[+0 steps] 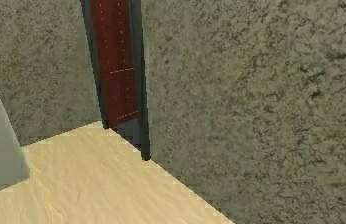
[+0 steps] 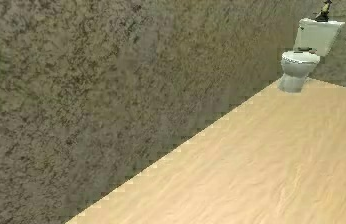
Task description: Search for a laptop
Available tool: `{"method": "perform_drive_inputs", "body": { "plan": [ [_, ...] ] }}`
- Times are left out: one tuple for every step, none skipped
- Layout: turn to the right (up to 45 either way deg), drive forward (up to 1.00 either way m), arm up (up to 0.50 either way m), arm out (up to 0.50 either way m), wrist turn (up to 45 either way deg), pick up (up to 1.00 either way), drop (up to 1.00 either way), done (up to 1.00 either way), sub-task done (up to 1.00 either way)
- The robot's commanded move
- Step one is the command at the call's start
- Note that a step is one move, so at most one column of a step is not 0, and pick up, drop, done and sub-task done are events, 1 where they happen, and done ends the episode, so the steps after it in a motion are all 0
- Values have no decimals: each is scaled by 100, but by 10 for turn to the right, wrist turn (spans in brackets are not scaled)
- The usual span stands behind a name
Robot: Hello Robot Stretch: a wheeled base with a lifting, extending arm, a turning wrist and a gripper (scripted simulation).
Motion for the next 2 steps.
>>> {"method": "perform_drive_inputs", "body": {
  "plan": [
    [-300,0,0,0,0,0,0,0,0],
    [-30,0,0,0,0,0,0,0,0]
  ]
}}
